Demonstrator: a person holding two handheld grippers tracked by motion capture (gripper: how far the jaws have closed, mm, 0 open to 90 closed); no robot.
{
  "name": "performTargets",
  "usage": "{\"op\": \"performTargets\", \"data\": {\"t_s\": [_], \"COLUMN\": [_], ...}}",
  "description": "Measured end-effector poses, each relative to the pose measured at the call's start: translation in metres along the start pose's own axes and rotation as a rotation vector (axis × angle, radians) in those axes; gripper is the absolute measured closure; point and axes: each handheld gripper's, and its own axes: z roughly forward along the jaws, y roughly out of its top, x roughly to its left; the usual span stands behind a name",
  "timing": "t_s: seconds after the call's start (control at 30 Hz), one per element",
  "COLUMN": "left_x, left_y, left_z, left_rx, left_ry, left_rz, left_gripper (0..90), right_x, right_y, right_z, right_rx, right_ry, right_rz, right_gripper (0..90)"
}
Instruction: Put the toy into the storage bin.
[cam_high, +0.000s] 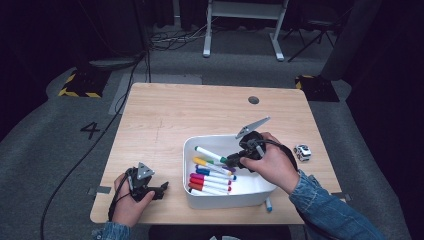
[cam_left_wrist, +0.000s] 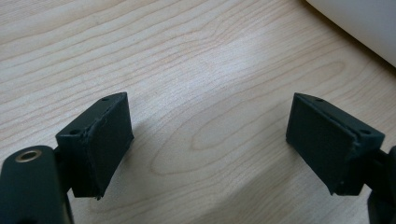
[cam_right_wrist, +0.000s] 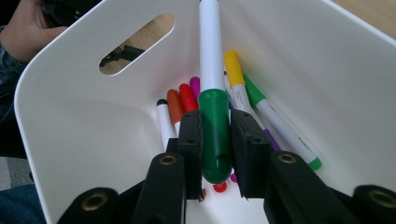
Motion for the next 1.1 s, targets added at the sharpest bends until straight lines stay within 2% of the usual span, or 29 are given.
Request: {"op": "performTargets", "data": {"t_s": [0.27,0.37,0.7,1.1], "left_x": [0.001,0.001,0.001,0.001], "left_y": [0.0,0.001,0.001,0.001], "left_z": [0.0,0.0,0.0,0.0], "left_rx": [0.002,0.002,0.004,0.0], "left_ry": [-0.002,-0.001,-0.004,-0.004], "left_rz": [0.005,0.008,0.008,0.009], "left_gripper": [14.4,14.3,14.3,14.4], "right_x": [0.004,0.005,0.008,0.017], "right_y": [0.01,0.014,0.022,0.026], "right_z": [0.021,0.026,0.039,0.062], "right_rx": [0.053,0.069,0.077,0.136], "right_ry": [-0.002,-0.009,-0.028,-0.05], "right_rz": [-0.002,0.012,0.004,-0.052], "right_gripper": [75.1,75.0,75.1,75.1]}}
